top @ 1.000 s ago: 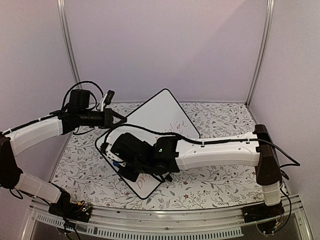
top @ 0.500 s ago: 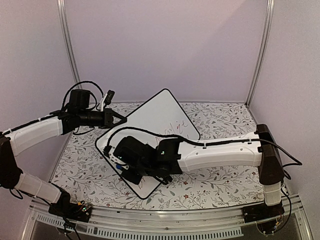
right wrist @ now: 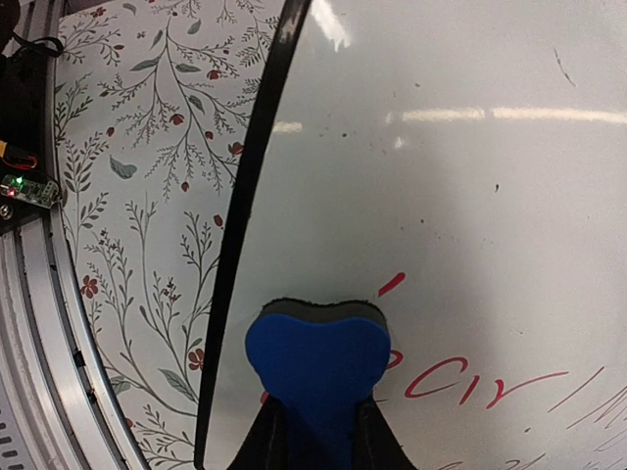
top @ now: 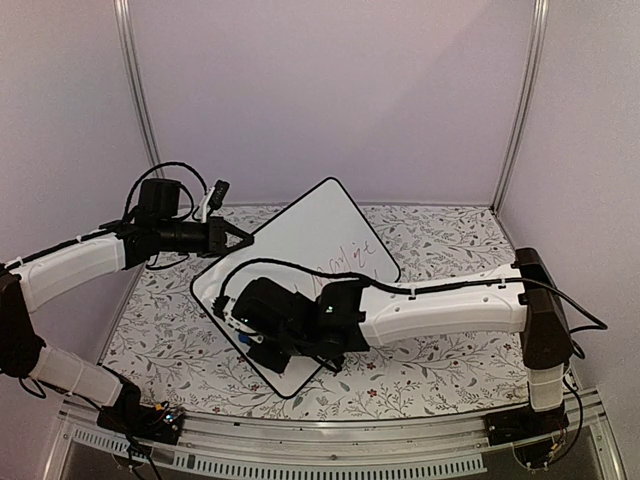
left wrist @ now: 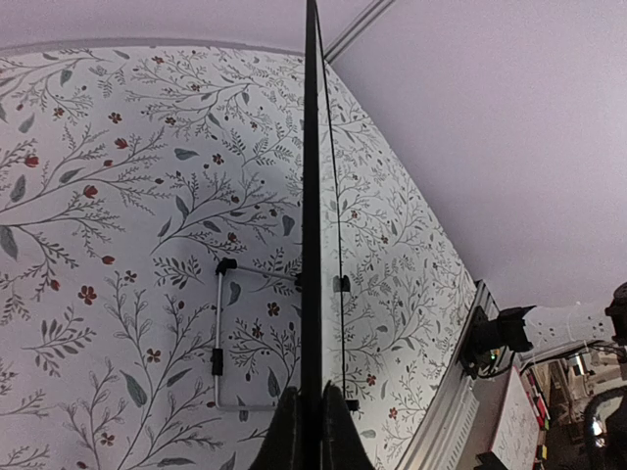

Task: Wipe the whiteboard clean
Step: Erase the whiteboard at the center of the board.

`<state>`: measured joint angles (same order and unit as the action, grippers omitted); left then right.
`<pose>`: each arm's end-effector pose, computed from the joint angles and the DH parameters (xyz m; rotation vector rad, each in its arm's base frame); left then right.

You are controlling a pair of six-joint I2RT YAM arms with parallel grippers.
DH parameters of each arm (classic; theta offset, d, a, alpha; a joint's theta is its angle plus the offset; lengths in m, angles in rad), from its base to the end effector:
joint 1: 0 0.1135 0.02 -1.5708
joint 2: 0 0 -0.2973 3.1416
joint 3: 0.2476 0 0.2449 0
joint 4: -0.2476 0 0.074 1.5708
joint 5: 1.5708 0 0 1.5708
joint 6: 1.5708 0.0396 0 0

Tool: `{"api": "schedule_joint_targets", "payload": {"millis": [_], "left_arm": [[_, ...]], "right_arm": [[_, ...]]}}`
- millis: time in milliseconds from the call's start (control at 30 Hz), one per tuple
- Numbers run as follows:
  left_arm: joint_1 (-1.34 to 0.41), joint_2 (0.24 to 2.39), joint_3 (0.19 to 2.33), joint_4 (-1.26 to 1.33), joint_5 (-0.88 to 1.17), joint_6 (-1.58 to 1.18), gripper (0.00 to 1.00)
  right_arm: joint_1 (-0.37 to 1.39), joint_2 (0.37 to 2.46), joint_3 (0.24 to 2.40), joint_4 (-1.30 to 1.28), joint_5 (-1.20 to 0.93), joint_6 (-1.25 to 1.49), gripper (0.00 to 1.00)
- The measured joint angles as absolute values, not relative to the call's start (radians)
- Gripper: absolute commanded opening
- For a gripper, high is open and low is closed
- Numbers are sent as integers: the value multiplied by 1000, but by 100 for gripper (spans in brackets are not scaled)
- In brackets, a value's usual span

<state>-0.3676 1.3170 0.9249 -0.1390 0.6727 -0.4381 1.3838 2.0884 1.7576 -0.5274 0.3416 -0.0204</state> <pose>0.2508 -0.1230 0.3128 0.3549 2.1681 -1.1763 0.1030 0.4730 0.2673 -1.4160 1.9098 0.2386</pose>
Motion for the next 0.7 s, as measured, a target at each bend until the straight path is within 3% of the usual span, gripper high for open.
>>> {"api": "schedule_joint_targets", "payload": {"millis": [700], "left_arm": [[-368, 1317, 925, -139, 673, -439, 0]], "right_arm": [[1393, 2078, 1732, -545, 342, -15, 3]]}}
